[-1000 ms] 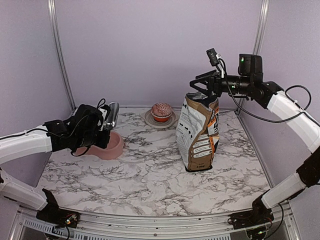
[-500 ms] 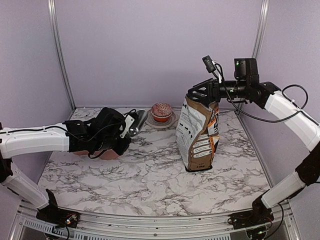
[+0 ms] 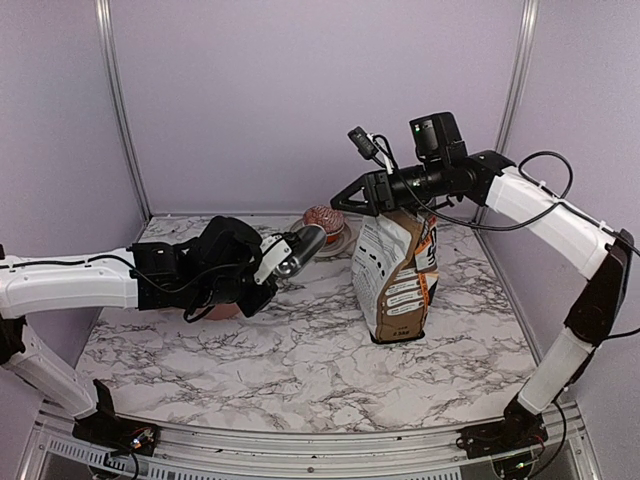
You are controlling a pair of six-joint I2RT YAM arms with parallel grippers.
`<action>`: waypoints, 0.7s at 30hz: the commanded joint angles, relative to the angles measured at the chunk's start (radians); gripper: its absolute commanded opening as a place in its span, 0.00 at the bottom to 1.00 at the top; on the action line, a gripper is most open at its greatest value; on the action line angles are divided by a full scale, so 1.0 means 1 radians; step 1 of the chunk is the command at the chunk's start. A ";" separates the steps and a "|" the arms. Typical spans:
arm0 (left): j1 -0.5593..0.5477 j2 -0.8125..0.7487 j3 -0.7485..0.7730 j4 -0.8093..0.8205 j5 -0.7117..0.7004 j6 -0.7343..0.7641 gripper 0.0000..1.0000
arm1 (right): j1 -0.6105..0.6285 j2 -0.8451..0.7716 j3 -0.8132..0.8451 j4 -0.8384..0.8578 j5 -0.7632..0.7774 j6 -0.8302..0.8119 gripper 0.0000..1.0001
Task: Serve the pet food
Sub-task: Pass from the left arm to the right
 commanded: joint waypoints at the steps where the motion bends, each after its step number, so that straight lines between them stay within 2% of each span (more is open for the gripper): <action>1: -0.016 0.004 0.023 0.032 -0.049 0.053 0.00 | 0.034 0.078 0.075 -0.061 -0.004 0.047 0.62; 6: -0.027 -0.012 0.011 0.031 -0.076 0.071 0.00 | 0.065 0.152 0.139 -0.139 -0.006 0.026 0.52; 21: -0.027 -0.022 -0.036 0.058 -0.137 0.106 0.00 | 0.114 0.235 0.150 -0.166 -0.051 0.000 0.31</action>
